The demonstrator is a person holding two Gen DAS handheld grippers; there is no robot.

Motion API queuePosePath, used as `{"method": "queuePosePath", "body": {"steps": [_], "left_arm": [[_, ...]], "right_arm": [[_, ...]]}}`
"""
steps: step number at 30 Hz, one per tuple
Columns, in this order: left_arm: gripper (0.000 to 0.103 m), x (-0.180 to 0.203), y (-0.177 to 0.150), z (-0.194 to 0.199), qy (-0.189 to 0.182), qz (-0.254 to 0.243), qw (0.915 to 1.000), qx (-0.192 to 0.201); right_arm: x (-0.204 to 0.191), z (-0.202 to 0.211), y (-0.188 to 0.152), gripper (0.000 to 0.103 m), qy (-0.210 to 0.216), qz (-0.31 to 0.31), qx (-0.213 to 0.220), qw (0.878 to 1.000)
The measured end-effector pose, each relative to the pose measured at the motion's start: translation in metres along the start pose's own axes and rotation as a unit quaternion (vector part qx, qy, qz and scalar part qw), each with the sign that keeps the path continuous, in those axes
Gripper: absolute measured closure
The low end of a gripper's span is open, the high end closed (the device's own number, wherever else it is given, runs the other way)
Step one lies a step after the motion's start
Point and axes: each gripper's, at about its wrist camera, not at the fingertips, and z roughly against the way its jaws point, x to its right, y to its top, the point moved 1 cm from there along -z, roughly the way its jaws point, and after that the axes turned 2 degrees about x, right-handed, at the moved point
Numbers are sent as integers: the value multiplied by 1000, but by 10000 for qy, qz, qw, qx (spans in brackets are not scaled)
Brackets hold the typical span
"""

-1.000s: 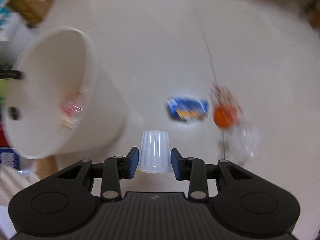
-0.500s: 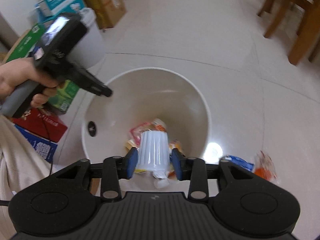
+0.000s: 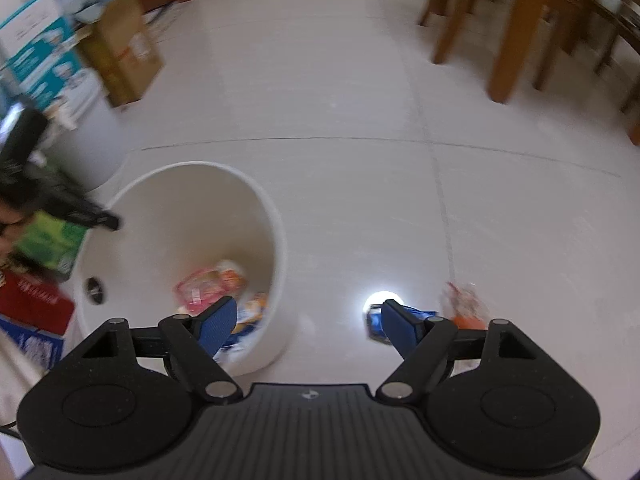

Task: Organize objects
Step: 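Carry the cup over the bin and release it, then move the right gripper back to the clear plastic bag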

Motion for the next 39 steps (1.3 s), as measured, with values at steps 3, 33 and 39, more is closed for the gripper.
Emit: {"method": "queuePosePath", "body": {"steps": [3,33,39], "left_arm": [[99,0,0,0,-12,23,10000,-7],[99,-4,0,0,-85,18,10000,-23],[99,-4,0,-1,-52,46,10000,-49]], "right_arm": [[22,-17,-9,20,-224,-130,-63,9996],[179,-166,-134,8,-1925,-586,-960,9748],[169,-197,-147,8,-2065,-69,-1253,9704]]}}
